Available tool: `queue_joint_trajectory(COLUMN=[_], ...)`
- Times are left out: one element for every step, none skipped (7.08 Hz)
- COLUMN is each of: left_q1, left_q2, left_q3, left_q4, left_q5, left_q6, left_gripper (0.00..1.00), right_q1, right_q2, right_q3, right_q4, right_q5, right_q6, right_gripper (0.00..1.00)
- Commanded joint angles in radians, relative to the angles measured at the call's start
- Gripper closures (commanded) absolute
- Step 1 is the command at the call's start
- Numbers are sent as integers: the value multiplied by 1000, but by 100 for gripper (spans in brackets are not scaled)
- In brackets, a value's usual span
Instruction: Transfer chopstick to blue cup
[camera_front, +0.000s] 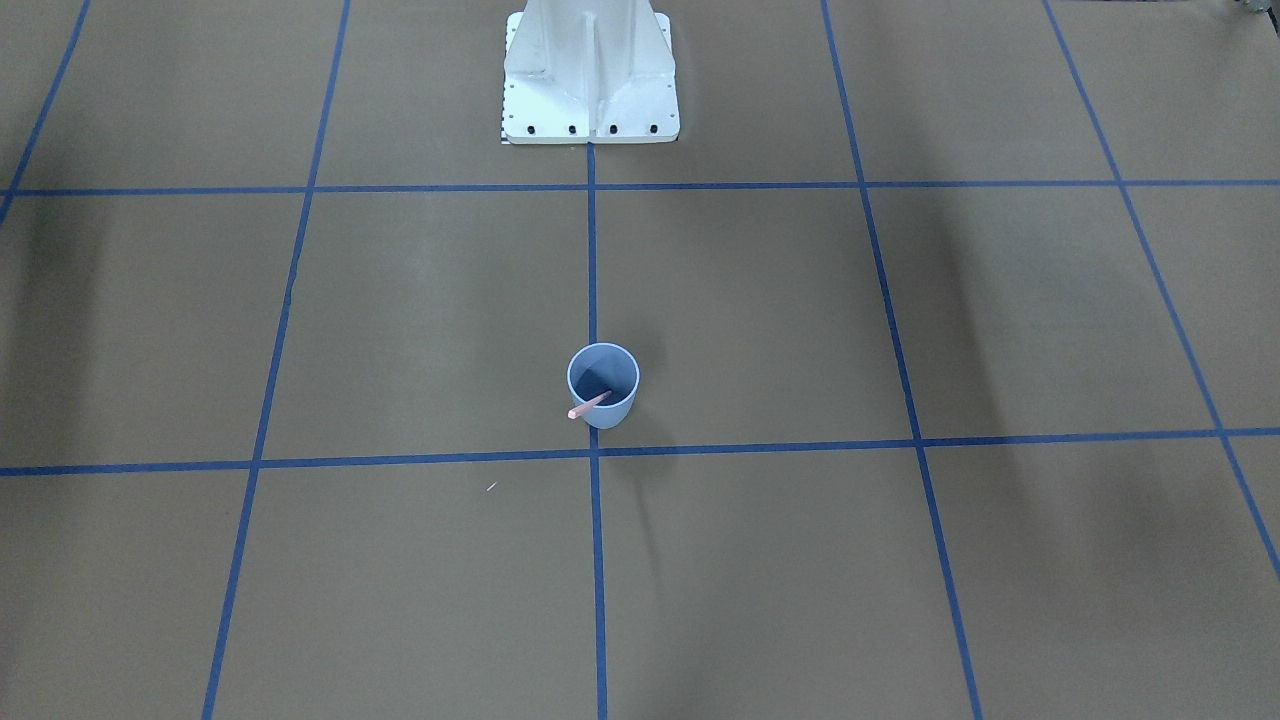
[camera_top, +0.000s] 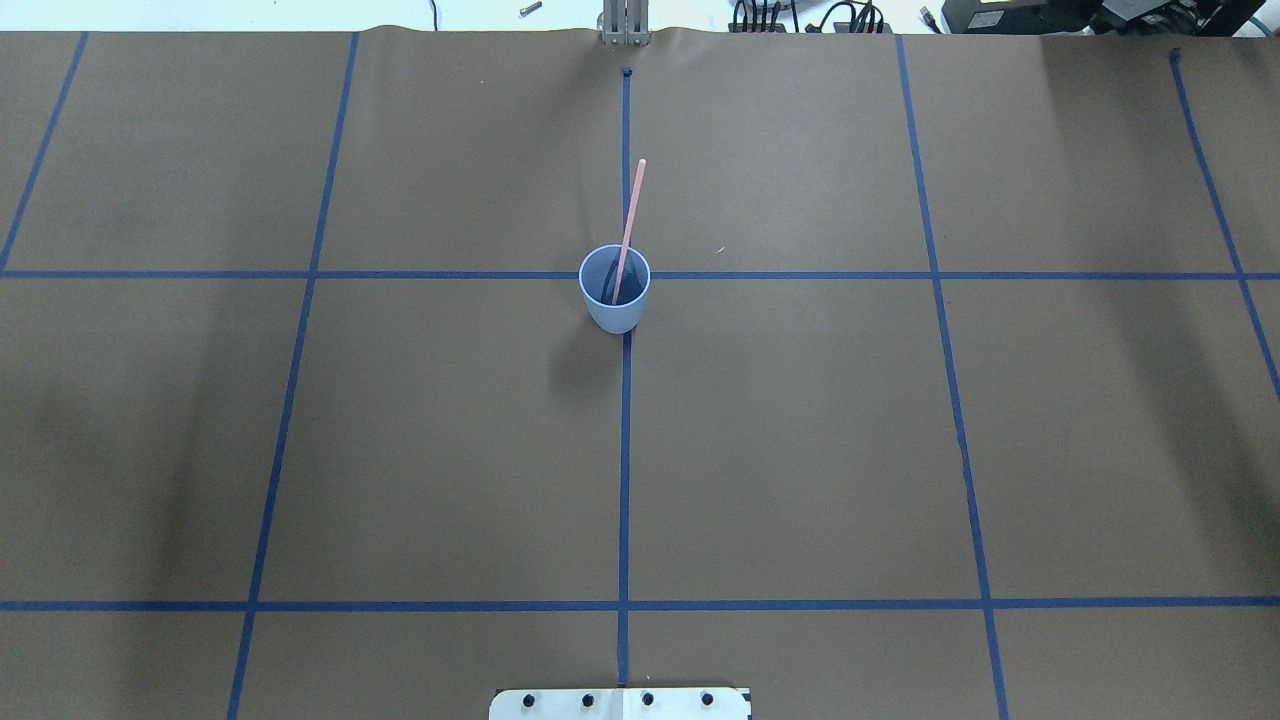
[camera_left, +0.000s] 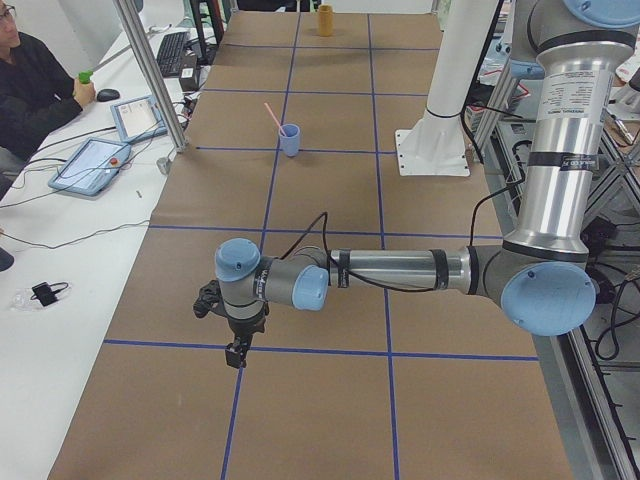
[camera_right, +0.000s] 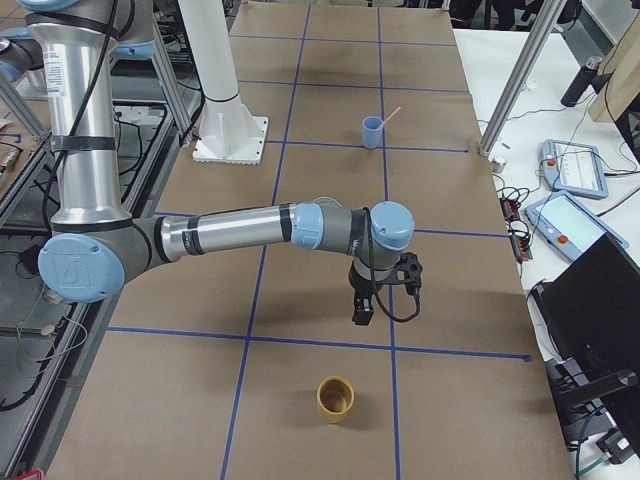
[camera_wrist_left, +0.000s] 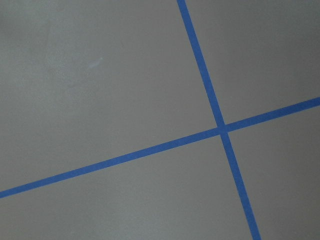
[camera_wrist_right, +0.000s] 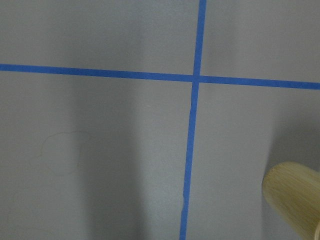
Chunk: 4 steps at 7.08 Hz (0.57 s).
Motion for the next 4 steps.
queue_joint_trajectory(left_q1=[-34, -41, -82, -85], left_q2=[2, 1, 2, 10], left_q3=[-12, -19, -62, -122], left_q4=[16, 48, 112, 184], left_q5=[-121, -123, -139, -138], left_q6=[-9, -11, -11, -11], left_gripper=[2, 2, 2, 2], right_q1=[1, 1, 1, 3], right_q2=[-33, -30, -36, -36], right_q3=[-87, -89, -91, -89], right_q4=[166, 165, 164, 159], right_q5=[-21, -37, -35, -29], right_q6=[3, 8, 10, 11], right_gripper=[0, 0, 0, 0])
